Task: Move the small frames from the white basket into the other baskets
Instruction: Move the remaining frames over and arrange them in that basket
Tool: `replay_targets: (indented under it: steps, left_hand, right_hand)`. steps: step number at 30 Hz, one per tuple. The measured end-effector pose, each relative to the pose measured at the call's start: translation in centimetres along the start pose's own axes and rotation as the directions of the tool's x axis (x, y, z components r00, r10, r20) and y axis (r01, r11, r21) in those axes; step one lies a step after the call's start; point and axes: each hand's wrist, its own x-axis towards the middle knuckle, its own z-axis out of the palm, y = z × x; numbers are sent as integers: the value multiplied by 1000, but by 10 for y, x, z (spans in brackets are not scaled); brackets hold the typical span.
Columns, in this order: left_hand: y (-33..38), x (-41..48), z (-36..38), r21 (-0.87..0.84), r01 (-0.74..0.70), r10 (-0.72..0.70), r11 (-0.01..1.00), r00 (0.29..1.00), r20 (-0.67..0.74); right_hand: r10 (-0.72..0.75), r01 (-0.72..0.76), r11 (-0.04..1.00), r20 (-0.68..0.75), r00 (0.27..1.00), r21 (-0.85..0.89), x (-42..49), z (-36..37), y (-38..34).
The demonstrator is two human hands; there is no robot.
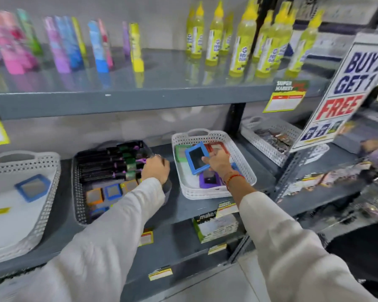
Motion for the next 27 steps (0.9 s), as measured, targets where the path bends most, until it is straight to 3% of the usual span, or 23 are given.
replay_targets:
  steps: [4, 13, 18, 27]
  left_hand:
    - [14, 5, 26, -57, -6, 8, 998, 999, 43]
    - [22, 12, 51, -78, 42, -36, 996, 997, 72]
    - [30, 12, 63, -56, 86, -76, 995, 983, 165]
    - [27, 10, 68, 82, 28, -44, 996, 976, 211]
  right_hand:
    - [47, -45, 989, 12, 999, -138, -1, 6, 11]
    - [178, -152, 971, 129, 976, -185, -8, 34, 19]
    - [174, -105, 954, 231, 957, -282, -10, 40, 20]
    - [132, -37, 885, 173, 976, -465, -18, 44, 16]
